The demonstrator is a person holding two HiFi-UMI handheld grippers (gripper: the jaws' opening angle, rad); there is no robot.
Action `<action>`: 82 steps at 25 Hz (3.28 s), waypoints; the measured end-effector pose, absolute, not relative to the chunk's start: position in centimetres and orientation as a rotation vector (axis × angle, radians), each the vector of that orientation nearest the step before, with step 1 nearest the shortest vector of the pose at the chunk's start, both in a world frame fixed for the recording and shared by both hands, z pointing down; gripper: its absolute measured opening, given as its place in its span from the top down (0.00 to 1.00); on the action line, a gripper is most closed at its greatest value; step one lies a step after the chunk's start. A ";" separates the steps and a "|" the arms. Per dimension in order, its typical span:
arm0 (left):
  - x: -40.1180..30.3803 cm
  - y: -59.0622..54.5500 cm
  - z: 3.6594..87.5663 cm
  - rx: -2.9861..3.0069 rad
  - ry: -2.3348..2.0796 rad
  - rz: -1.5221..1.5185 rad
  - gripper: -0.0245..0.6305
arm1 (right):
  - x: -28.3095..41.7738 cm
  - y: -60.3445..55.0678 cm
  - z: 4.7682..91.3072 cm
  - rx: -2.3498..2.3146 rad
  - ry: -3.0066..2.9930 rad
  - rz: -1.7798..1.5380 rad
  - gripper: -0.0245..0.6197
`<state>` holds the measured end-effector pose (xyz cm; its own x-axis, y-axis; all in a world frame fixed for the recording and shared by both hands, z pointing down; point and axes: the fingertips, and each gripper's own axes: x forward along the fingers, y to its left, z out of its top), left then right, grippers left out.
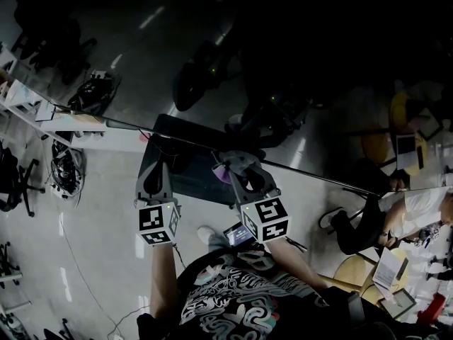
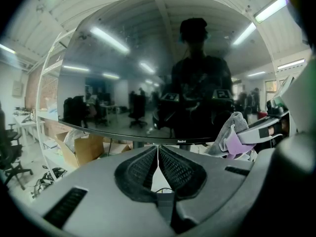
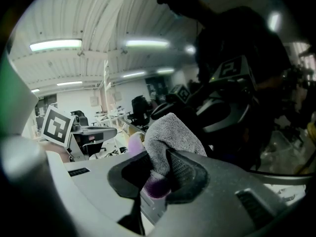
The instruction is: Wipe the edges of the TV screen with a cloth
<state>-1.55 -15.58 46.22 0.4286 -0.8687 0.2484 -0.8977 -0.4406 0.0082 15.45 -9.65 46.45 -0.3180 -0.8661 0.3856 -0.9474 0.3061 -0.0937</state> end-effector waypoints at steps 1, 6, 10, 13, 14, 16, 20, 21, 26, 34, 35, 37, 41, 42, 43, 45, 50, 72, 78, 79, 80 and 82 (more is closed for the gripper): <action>-1.7 -15.7 46.2 2.534 -1.579 0.311 0.93 | 15.3 -9.7 46.5 1.648 -2.314 0.444 0.81; -1.7 -16.0 46.4 2.530 -1.578 0.307 0.93 | 15.0 -9.9 46.5 1.642 -2.313 0.440 0.81; -2.1 -16.1 46.3 2.525 -1.584 0.301 0.93 | 14.6 -10.1 46.3 1.639 -2.314 0.437 0.81; -2.6 -16.2 46.4 2.516 -1.590 0.300 0.93 | 14.3 -10.3 46.3 1.639 -2.306 0.439 0.81; -2.8 -16.3 46.4 2.513 -1.592 0.301 0.93 | 14.2 -10.4 46.3 1.640 -2.303 0.441 0.81; -3.2 -16.4 46.4 2.507 -1.597 0.299 0.93 | 13.9 -10.5 46.3 1.639 -2.300 0.444 0.81; -4.3 -17.0 46.6 2.500 -1.600 0.289 0.93 | 13.1 -11.3 46.3 1.640 -2.294 0.442 0.81; -4.5 -17.0 46.6 2.498 -1.601 0.288 0.93 | 12.9 -11.3 46.3 1.640 -2.293 0.442 0.81; -5.6 -17.2 46.8 2.491 -1.610 0.279 0.93 | 12.4 -11.8 46.6 1.647 -2.288 0.446 0.81; -8.0 -18.0 47.7 2.480 -1.618 0.285 0.93 | 10.7 -13.2 47.3 1.656 -2.279 0.444 0.81; -8.3 -18.1 47.8 2.478 -1.620 0.286 0.93 | 10.5 -13.4 47.4 1.655 -2.279 0.445 0.81; -8.8 -18.3 48.0 2.472 -1.626 0.283 0.93 | 10.1 -13.8 47.6 1.651 -2.279 0.445 0.81; -9.5 -18.4 48.0 2.458 -1.643 0.277 0.93 | 9.7 -14.2 47.8 1.635 -2.281 0.439 0.81; -9.6 -18.4 48.0 2.455 -1.647 0.276 0.93 | 9.7 -14.4 47.8 1.632 -2.282 0.440 0.81; -9.7 -18.4 47.9 2.454 -1.650 0.274 0.93 | 9.6 -14.5 47.8 1.630 -2.282 0.441 0.81; -9.9 -18.3 47.9 2.449 -1.656 0.276 0.93 | 9.5 -14.6 47.8 1.626 -2.282 0.439 0.81; -10.5 -18.2 47.6 2.439 -1.677 0.281 0.93 | 9.2 -14.5 47.8 1.616 -2.287 0.443 0.81; -13.6 -17.8 47.2 2.371 -1.774 0.293 0.93 | 7.7 -15.7 47.9 1.583 -2.319 0.472 0.81; -15.2 -18.0 47.2 2.339 -1.809 0.285 0.93 | 6.9 -16.1 47.8 1.566 -2.325 0.478 0.81; -15.6 -18.1 47.2 2.333 -1.817 0.282 0.93 | 6.6 -16.2 47.8 1.556 -2.327 0.472 0.81; -16.0 -18.2 47.2 2.329 -1.825 0.279 0.93 | 6.2 -16.4 47.8 1.546 -2.331 0.462 0.81; -16.6 -18.7 47.3 2.321 -1.836 0.275 0.93 | 5.5 -17.1 47.8 1.529 -2.341 0.450 0.81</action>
